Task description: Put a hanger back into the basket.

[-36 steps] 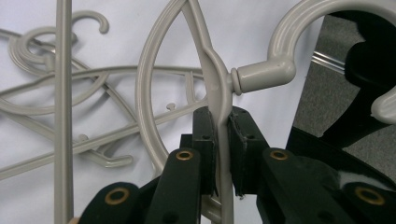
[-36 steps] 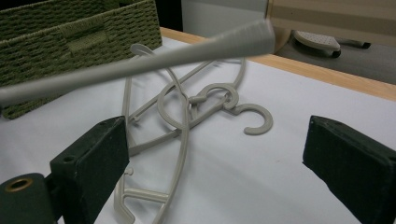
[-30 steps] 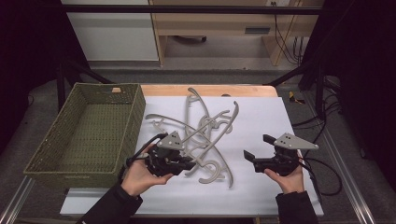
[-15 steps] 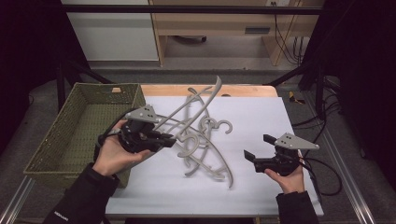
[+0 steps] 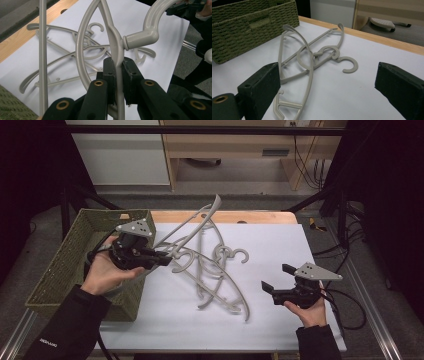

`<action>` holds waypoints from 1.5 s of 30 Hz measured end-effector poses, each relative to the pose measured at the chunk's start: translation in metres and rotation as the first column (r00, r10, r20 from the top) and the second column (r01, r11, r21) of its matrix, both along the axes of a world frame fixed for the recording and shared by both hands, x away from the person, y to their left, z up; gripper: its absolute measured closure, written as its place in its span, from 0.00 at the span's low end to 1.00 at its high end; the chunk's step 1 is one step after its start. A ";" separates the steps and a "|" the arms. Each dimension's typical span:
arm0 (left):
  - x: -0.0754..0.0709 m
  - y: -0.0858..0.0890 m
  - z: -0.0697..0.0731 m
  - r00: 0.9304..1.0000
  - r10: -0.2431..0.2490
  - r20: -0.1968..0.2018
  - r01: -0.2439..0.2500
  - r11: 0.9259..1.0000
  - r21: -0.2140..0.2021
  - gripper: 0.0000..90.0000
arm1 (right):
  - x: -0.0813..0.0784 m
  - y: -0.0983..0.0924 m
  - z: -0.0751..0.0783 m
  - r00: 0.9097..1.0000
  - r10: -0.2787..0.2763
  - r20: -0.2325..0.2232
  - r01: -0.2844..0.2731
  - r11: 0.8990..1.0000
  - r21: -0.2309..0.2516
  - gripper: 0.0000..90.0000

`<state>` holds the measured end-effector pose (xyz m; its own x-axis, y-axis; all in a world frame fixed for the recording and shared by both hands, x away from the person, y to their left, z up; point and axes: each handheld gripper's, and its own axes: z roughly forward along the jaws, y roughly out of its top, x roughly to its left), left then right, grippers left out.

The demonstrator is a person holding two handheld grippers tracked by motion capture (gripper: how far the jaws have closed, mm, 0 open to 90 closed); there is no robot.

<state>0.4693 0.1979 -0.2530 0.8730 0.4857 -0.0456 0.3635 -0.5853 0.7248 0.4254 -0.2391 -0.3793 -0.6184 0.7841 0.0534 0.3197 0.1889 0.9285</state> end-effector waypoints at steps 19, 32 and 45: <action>0.019 0.059 0.011 0.998 0.059 0.012 -0.059 0.998 -0.014 0.91 | 0.001 -0.001 -0.001 1.000 -0.023 -0.006 0.023 1.000 -0.011 0.04; 0.037 0.104 0.006 0.994 0.111 -0.014 -0.111 0.994 0.023 0.91 | 0.001 0.000 -0.002 1.000 -0.016 -0.015 0.015 1.000 -0.014 0.04; 0.036 0.143 -0.008 0.989 0.147 -0.024 -0.146 0.989 0.038 0.91 | 0.002 0.001 -0.003 1.000 -0.018 -0.019 0.018 1.000 -0.019 0.04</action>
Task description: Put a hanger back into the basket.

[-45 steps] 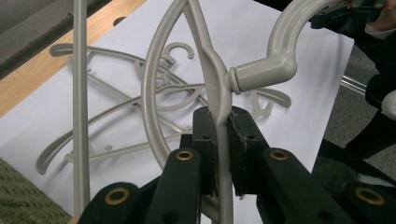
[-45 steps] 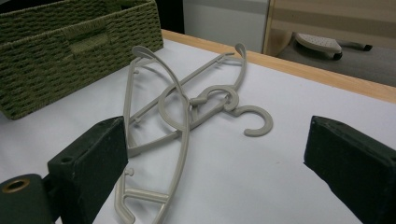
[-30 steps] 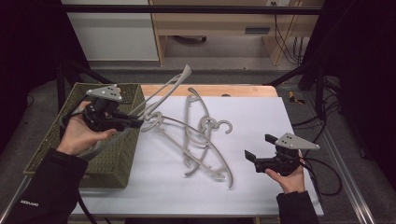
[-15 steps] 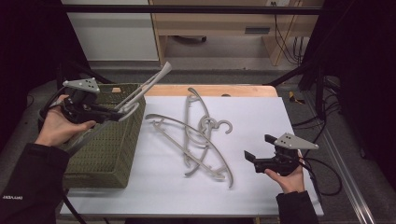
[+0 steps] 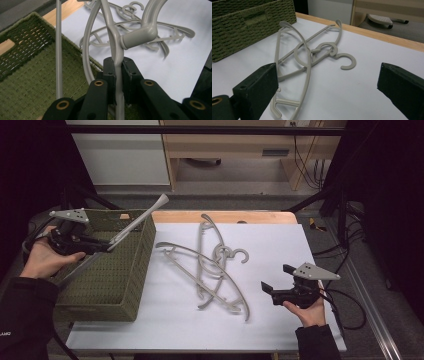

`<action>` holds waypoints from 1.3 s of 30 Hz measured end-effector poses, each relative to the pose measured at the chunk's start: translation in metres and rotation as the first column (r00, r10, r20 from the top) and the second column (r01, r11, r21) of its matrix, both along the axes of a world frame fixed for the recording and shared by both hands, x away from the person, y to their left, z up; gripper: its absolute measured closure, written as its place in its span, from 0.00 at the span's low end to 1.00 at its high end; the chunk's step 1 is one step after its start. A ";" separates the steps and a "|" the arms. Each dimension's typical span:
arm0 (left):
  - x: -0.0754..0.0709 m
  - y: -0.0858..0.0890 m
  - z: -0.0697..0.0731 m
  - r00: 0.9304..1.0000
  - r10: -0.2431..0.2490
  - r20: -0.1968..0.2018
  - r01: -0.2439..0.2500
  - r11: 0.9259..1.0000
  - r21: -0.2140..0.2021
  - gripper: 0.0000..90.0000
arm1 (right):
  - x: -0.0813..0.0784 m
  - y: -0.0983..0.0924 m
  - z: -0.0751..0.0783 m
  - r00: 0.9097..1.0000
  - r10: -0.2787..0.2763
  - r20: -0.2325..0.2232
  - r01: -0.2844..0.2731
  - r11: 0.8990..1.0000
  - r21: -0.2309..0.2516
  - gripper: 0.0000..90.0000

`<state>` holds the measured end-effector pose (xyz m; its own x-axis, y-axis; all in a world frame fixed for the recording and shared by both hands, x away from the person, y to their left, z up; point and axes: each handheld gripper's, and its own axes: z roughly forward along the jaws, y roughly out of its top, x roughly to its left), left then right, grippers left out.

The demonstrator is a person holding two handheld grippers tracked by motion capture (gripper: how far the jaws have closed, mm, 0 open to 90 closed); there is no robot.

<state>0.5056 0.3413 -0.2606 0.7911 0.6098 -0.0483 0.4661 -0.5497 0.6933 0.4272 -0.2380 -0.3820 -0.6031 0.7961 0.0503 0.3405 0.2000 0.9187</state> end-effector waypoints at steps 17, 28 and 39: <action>-0.001 0.042 -0.022 0.996 0.089 -0.022 -0.088 0.996 0.036 0.91 | 0.001 0.001 -0.001 1.000 0.000 -0.003 0.000 1.000 -0.005 0.04; 0.010 0.046 -0.044 0.991 0.127 -0.047 -0.124 0.991 0.057 0.91 | 0.001 0.001 -0.001 1.000 0.000 -0.005 0.000 1.000 -0.009 0.04; 0.021 0.045 -0.077 0.984 0.160 -0.077 -0.154 0.985 0.072 0.91 | 0.001 0.001 -0.001 1.000 -0.002 -0.003 0.002 1.000 -0.009 0.04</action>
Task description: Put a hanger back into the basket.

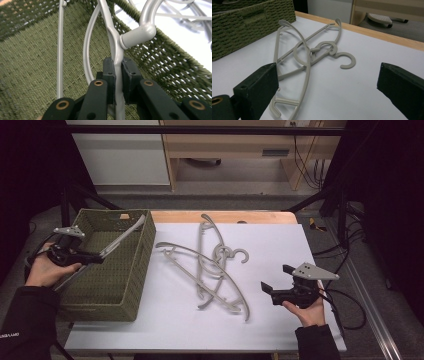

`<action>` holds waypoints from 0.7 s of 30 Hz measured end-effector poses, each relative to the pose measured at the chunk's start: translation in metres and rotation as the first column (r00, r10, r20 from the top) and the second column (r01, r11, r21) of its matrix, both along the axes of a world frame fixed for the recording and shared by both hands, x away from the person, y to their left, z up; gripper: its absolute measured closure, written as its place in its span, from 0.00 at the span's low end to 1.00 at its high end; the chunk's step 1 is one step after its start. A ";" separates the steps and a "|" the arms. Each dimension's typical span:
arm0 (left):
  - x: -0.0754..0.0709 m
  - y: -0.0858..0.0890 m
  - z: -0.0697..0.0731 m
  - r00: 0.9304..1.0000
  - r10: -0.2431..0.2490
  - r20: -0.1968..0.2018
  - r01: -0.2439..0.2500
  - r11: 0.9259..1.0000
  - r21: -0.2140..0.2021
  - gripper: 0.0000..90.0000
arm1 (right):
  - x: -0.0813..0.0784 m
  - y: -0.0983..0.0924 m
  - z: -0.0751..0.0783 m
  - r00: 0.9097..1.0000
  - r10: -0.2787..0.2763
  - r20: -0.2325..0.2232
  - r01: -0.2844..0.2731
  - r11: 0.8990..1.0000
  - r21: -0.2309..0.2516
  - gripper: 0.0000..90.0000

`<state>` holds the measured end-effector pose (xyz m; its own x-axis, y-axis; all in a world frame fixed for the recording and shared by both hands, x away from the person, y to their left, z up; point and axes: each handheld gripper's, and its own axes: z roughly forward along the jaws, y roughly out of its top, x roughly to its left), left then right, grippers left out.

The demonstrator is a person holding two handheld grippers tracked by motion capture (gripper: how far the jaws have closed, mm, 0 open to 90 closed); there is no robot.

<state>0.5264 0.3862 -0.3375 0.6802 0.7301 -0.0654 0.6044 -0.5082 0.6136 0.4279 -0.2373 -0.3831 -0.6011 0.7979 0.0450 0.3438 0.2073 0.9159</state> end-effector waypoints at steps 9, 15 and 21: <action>0.001 0.004 -0.031 0.998 0.052 -0.031 -0.052 0.999 -0.014 0.91 | 0.000 0.001 -0.001 1.000 0.001 -0.005 -0.001 1.000 0.000 0.04; 0.001 -0.001 -0.044 0.998 0.048 -0.047 -0.049 0.999 -0.021 0.91 | 0.000 0.001 -0.001 1.000 0.004 -0.009 -0.004 1.000 0.000 0.04; 0.002 -0.007 -0.054 0.997 0.047 -0.062 -0.046 0.999 0.020 0.91 | 0.000 0.001 0.000 1.000 0.004 -0.002 -0.004 1.000 0.002 0.05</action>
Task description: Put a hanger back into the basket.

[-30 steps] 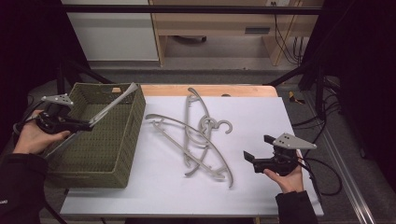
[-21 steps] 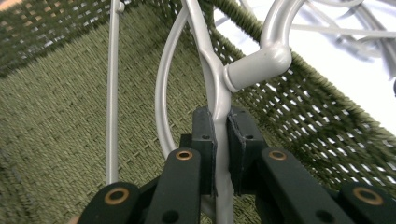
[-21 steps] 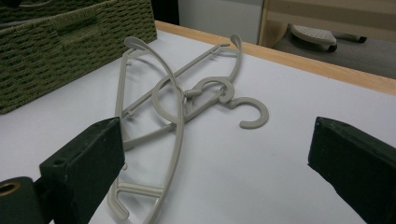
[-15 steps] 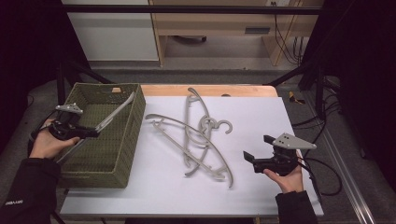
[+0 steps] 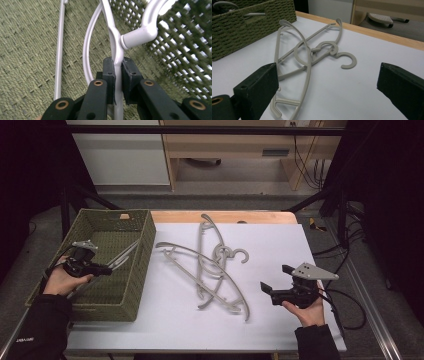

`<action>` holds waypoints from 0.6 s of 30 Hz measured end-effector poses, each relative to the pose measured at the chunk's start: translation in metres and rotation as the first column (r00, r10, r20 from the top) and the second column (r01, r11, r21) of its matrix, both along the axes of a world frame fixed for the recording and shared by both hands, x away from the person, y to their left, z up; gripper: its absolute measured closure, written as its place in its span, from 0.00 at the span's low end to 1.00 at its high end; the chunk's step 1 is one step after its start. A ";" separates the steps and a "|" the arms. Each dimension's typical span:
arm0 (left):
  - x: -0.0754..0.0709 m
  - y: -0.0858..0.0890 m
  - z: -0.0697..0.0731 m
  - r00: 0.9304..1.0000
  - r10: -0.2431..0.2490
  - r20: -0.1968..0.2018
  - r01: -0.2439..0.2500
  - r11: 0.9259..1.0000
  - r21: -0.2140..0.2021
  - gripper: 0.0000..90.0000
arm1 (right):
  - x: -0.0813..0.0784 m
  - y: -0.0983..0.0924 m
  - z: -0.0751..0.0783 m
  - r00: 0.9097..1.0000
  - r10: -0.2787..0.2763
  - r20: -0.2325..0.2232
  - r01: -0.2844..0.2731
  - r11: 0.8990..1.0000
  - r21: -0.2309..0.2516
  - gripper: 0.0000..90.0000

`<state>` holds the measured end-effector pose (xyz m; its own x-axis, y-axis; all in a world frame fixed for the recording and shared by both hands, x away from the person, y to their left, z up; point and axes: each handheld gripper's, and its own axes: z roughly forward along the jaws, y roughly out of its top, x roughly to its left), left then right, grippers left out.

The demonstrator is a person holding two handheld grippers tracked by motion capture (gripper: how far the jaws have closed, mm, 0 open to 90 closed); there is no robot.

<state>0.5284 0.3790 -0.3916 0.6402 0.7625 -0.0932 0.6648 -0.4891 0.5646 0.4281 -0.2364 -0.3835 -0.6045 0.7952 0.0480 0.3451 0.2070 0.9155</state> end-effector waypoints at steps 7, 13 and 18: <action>0.001 0.000 0.000 1.000 0.019 -0.003 -0.019 1.000 0.009 0.90 | 0.000 0.001 0.000 1.000 0.000 -0.005 0.000 1.000 -0.003 0.05; -0.001 -0.005 -0.003 0.999 0.021 -0.027 -0.019 0.998 0.064 0.87 | 0.000 0.001 0.000 1.000 0.001 -0.005 -0.001 1.000 -0.002 0.05; -0.010 -0.001 0.005 0.998 0.054 0.028 -0.055 0.998 0.006 0.80 | -0.001 0.001 0.002 1.000 -0.002 0.010 0.002 1.000 0.002 0.05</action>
